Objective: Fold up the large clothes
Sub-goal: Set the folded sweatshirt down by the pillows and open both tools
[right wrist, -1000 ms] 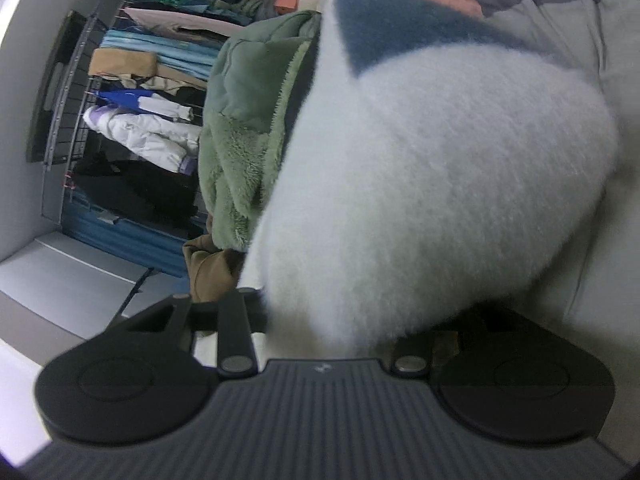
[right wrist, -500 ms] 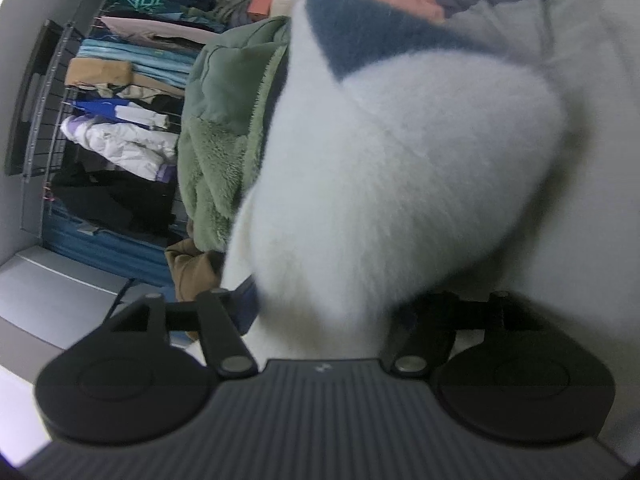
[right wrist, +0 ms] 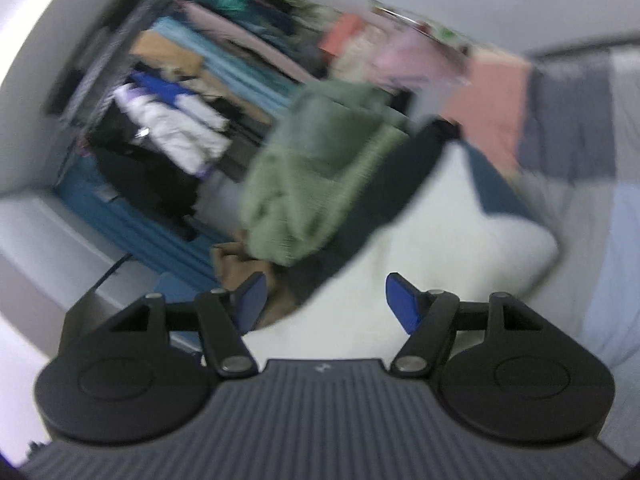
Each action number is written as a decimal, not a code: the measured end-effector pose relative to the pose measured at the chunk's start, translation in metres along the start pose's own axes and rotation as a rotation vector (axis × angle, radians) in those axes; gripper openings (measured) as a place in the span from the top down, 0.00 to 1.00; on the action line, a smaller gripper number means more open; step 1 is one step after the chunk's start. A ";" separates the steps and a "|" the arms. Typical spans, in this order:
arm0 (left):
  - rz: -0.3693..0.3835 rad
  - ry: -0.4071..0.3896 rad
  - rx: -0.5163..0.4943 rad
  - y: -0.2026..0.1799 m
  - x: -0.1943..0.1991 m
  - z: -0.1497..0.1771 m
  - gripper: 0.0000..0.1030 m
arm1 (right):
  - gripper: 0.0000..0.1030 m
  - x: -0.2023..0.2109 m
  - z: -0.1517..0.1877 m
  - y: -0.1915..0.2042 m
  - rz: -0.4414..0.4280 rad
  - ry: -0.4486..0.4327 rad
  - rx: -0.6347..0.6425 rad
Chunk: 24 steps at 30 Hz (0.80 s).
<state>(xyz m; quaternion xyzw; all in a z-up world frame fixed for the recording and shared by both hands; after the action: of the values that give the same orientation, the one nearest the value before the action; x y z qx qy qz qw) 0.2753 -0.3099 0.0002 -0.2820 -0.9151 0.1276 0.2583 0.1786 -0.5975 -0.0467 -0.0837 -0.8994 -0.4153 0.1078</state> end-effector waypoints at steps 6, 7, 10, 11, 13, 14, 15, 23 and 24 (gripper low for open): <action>0.040 -0.053 -0.086 -0.031 0.070 -0.015 0.18 | 0.33 0.056 0.000 0.077 -0.053 -0.046 0.200; 0.038 -0.063 -0.100 -0.035 0.081 -0.015 0.18 | 0.33 0.064 0.002 0.086 -0.056 -0.051 0.227; 0.036 -0.093 -0.134 -0.043 0.113 -0.011 0.18 | 0.33 0.085 0.014 0.110 -0.065 -0.060 0.307; 0.039 -0.101 -0.143 -0.045 0.122 -0.009 0.17 | 0.33 0.092 0.020 0.116 -0.069 -0.063 0.328; 0.026 -0.117 -0.171 -0.047 0.138 -0.002 0.17 | 0.33 0.103 0.030 0.126 -0.077 -0.065 0.356; 0.016 -0.127 -0.181 -0.048 0.146 0.002 0.17 | 0.33 0.108 0.035 0.129 -0.076 -0.060 0.368; 0.012 -0.133 -0.189 -0.050 0.153 0.006 0.17 | 0.33 0.112 0.041 0.131 -0.070 -0.059 0.381; 0.008 -0.127 -0.170 -0.034 0.189 0.038 0.17 | 0.33 0.135 0.088 0.147 -0.026 -0.071 0.514; 0.002 -0.124 -0.169 -0.032 0.191 0.041 0.17 | 0.33 0.136 0.094 0.148 -0.021 -0.068 0.526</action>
<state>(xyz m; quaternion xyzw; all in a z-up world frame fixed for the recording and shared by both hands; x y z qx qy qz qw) 0.1041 -0.2281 0.0547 -0.2954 -0.9365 0.0674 0.1764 0.0712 -0.4227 0.0375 -0.0575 -0.9803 -0.1655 0.0913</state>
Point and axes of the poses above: each gripper's, at about its wrist camera, not at the fingertips, and x roughly against the way its jaws point, y to its left, z to its underside, the point moved 4 cm from there along -x, roughly the way its jaws point, and after that the axes turned 3 degrees about x, right-handed, at the moved point
